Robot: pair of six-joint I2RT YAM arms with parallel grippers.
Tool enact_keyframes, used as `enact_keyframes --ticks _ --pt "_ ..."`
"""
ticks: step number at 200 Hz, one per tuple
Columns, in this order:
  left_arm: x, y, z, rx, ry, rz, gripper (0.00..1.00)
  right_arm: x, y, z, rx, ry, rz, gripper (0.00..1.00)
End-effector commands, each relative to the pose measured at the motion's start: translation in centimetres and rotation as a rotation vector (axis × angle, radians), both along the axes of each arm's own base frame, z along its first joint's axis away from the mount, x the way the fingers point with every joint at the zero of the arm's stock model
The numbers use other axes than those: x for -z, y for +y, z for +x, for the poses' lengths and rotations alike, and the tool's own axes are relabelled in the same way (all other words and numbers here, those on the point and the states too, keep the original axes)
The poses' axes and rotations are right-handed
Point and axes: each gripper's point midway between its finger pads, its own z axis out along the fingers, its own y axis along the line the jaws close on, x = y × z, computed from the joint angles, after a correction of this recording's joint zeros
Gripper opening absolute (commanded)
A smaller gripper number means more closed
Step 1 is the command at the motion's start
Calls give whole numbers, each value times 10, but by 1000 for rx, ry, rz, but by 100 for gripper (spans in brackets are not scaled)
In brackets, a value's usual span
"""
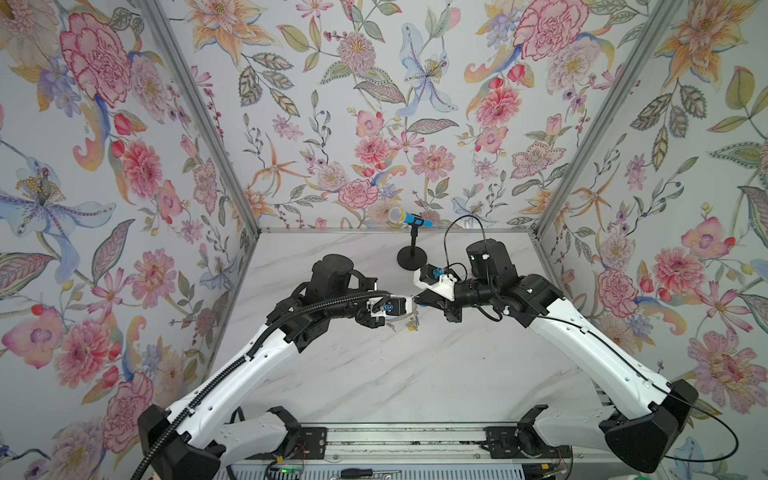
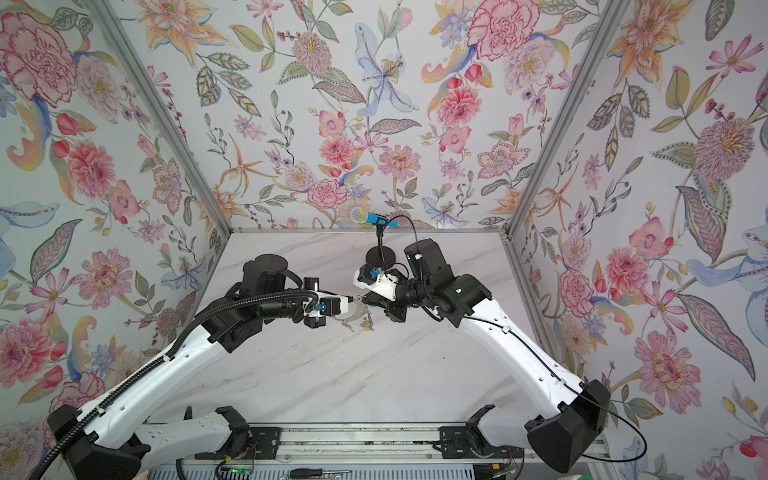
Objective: Remove the keys from the keyring
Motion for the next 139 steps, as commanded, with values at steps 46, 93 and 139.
enact_keyframes --ticks 46,93,139 --pt "2 5 4 9 -82 90 0 -4 -3 -7 33 -76 -61 0" --pt "9 4 3 39 -69 131 0 -15 6 -14 -5 -158 -67 0" --pt "15 5 -3 73 -44 162 0 -29 6 -9 7 -214 -57 0"
